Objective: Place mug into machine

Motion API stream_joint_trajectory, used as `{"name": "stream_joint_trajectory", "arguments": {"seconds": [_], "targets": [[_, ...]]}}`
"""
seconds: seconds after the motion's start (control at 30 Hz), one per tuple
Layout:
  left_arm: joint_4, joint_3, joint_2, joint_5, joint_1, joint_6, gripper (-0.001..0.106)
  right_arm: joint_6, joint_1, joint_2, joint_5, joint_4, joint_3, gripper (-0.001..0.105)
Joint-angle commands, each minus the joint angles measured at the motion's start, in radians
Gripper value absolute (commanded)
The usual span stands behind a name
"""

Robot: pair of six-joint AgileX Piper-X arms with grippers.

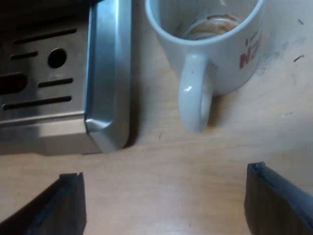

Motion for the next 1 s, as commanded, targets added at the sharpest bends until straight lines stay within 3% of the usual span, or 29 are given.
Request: {"name": "stream_joint_trajectory", "arguments": {"seconds": [0.03, 1.0], "targets": [[-0.014, -0.008, -0.002, 0.009, -0.003, -0.005, 0.063, -0.001, 0.001, 0.037, 0.028, -0.042, -0.005, 0.068], [-0.014, -0.008, -0.002, 0.009, -0.003, -0.005, 0.063, -0.003, 0.001, 0.374, 0.148, -0.33, -0.005, 0.068]]}}
